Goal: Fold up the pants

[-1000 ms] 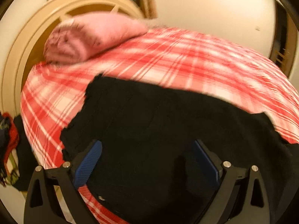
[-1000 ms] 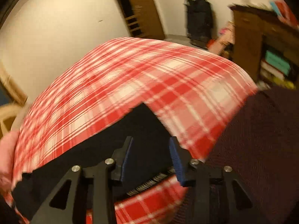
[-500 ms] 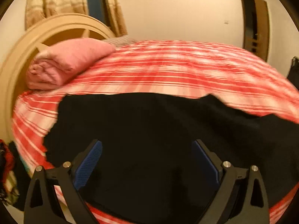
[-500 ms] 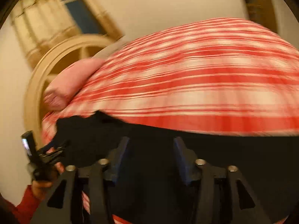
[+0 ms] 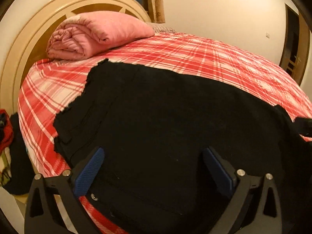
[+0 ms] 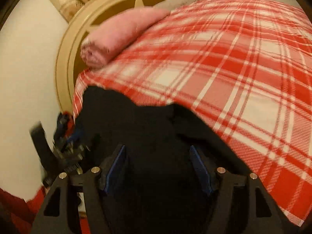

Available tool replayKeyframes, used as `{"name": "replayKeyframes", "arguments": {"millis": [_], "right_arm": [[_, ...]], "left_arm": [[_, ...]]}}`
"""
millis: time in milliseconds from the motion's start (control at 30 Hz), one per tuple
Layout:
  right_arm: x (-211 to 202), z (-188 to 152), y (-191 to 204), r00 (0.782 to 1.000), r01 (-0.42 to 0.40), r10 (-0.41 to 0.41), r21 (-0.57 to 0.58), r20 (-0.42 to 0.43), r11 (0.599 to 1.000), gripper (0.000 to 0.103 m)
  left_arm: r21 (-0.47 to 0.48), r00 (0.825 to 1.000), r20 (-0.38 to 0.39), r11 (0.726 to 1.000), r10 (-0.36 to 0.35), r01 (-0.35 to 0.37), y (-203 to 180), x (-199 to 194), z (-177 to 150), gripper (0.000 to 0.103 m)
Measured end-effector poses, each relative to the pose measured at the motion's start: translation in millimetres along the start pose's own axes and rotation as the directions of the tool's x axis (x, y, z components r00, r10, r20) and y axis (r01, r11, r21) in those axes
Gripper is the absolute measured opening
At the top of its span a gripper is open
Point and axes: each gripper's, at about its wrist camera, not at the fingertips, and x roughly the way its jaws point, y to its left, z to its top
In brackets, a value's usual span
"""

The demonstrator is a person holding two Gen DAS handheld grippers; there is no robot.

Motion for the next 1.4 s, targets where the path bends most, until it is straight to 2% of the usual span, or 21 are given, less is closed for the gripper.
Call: {"name": "replayKeyframes", "arguments": {"millis": [67,133,200,233,333,400,533,600,633,700,767,800,900,1033,1067,1133,1167,1200,1233,1267,1400], "right_arm": [[-4,-2,5,0.999,-0.027,0.027,-0.032,-0.022,0.999,0.069],[-2,1,2,0.992,-0.115,0.114,-0.012,-0.052,0.993,0.069],[0,4,-1,0.983,-0.177,0.178,0.018,-0.052,0.984,0.069],[6,8,-4,0.974,-0.217,0.219,0.046,-0.055,0.975,0.069],[23,17,-8,0.942,-0.323,0.331,0.117,-0.053,0.939,0.070],[28,24,-10,0.936,-0.343,0.350,0.134,-0.033,0.930,0.070],[33,34,-17,0.933,-0.352,0.360,0.181,-0.011,0.918,0.070],[22,36,-19,0.949,-0.312,0.314,0.164,0.018,0.936,0.070],[13,35,-18,0.965,-0.263,0.261,0.136,0.034,0.955,0.070],[2,28,-14,0.982,-0.188,0.188,0.069,0.014,0.980,0.070],[8,16,-11,0.977,-0.199,0.203,0.054,-0.070,0.978,0.070],[8,11,-9,0.974,-0.209,0.211,0.042,-0.079,0.977,0.071],[9,12,2,0.972,-0.221,0.219,-0.014,-0.082,0.975,0.073],[21,32,-10,0.958,-0.286,0.288,0.118,0.004,0.951,0.073],[27,34,-10,0.958,-0.286,0.288,0.129,0.004,0.950,0.073],[31,31,-3,0.956,-0.284,0.289,0.084,-0.048,0.955,0.073],[29,29,3,0.948,-0.305,0.309,0.056,-0.073,0.951,0.073],[28,26,5,0.931,-0.346,0.350,0.050,-0.105,0.937,0.073],[27,25,6,0.909,-0.392,0.397,0.066,-0.124,0.918,0.073],[27,26,4,0.901,-0.410,0.417,0.084,-0.118,0.908,0.073],[39,43,-12,0.928,-0.359,0.369,0.141,-0.056,0.923,0.073]], "left_arm": [[0.011,0.999,0.026,0.999,0.036,-0.036,5,-1,6,0.103],[-0.012,0.996,0.051,0.997,0.073,-0.073,15,0,11,0.103],[-0.052,0.996,0.045,0.996,0.074,-0.072,27,8,15,0.101],[-0.070,0.998,0.033,0.996,0.062,-0.060,30,14,16,0.101],[-0.056,0.994,0.053,0.994,0.094,-0.091,22,15,16,0.101],[-0.033,0.992,0.065,0.994,0.105,-0.103,15,15,15,0.101],[-0.047,0.996,0.053,0.996,0.076,-0.074,20,17,16,0.103],[-0.047,0.996,0.050,0.996,0.074,-0.072,22,17,18,0.103],[-0.046,0.996,0.047,0.996,0.074,-0.072,21,17,19,0.103],[-0.045,0.996,0.044,0.996,0.073,-0.071,21,17,19,0.103],[-0.043,0.997,0.044,0.997,0.069,-0.067,22,18,19,0.103],[-0.043,0.997,0.046,0.997,0.068,-0.066,22,18,19,0.103],[-0.044,0.996,0.053,0.997,0.069,-0.067,21,18,18,0.103],[-0.047,0.996,0.054,0.996,0.074,-0.071,20,19,19,0.103],[-0.048,0.996,0.051,0.997,0.071,-0.068,21,19,18,0.103],[-0.053,0.997,0.044,0.997,0.064,-0.062,22,19,18,0.103],[-0.052,0.997,0.042,0.997,0.062,-0.059,22,19,18,0.103],[-0.049,0.997,0.042,0.997,0.060,-0.058,22,19,18,0.103],[-0.046,0.997,0.044,0.997,0.058,-0.056,22,19,17,0.103],[-0.044,0.997,0.046,0.998,0.056,-0.054,23,19,17,0.103],[-0.050,0.997,0.054,0.997,0.060,-0.057,21,20,18,0.103]]}}
